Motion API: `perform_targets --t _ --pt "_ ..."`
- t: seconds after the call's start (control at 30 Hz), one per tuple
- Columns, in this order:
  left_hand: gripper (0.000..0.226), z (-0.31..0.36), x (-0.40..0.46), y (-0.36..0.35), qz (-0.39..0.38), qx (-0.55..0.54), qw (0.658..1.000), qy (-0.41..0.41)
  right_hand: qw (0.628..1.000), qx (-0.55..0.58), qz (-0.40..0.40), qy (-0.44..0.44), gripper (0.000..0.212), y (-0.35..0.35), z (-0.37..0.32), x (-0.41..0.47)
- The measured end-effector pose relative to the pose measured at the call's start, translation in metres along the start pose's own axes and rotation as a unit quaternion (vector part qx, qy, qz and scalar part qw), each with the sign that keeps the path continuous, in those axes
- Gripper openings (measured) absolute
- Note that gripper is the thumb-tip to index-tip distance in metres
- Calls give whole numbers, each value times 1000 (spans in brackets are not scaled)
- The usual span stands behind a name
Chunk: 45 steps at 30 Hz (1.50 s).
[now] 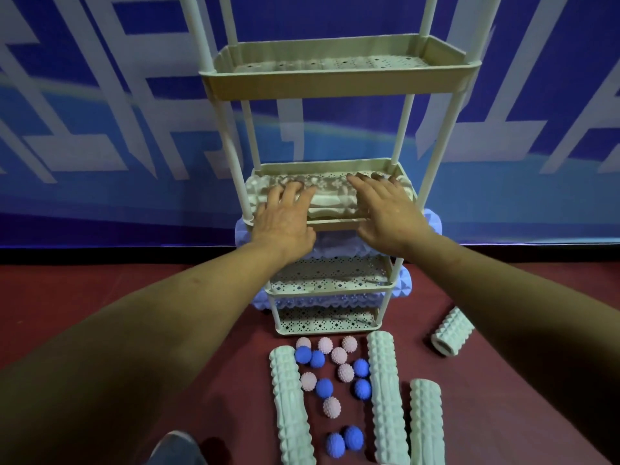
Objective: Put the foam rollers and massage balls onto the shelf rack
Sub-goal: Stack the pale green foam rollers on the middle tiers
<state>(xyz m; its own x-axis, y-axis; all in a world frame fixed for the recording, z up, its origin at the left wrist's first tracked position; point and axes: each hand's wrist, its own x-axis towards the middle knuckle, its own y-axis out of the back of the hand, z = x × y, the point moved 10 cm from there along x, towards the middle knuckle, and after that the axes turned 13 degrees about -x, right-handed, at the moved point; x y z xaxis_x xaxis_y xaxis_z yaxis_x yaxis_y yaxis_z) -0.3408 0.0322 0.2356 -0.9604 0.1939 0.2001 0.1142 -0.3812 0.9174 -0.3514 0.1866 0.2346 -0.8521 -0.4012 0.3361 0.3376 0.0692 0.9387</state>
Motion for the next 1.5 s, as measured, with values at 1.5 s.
perform_targets --t 1.5 --pt "53 76 -177 -238 -206 -333 920 -31 766 244 -260 -534 87 -226 -3 -416"
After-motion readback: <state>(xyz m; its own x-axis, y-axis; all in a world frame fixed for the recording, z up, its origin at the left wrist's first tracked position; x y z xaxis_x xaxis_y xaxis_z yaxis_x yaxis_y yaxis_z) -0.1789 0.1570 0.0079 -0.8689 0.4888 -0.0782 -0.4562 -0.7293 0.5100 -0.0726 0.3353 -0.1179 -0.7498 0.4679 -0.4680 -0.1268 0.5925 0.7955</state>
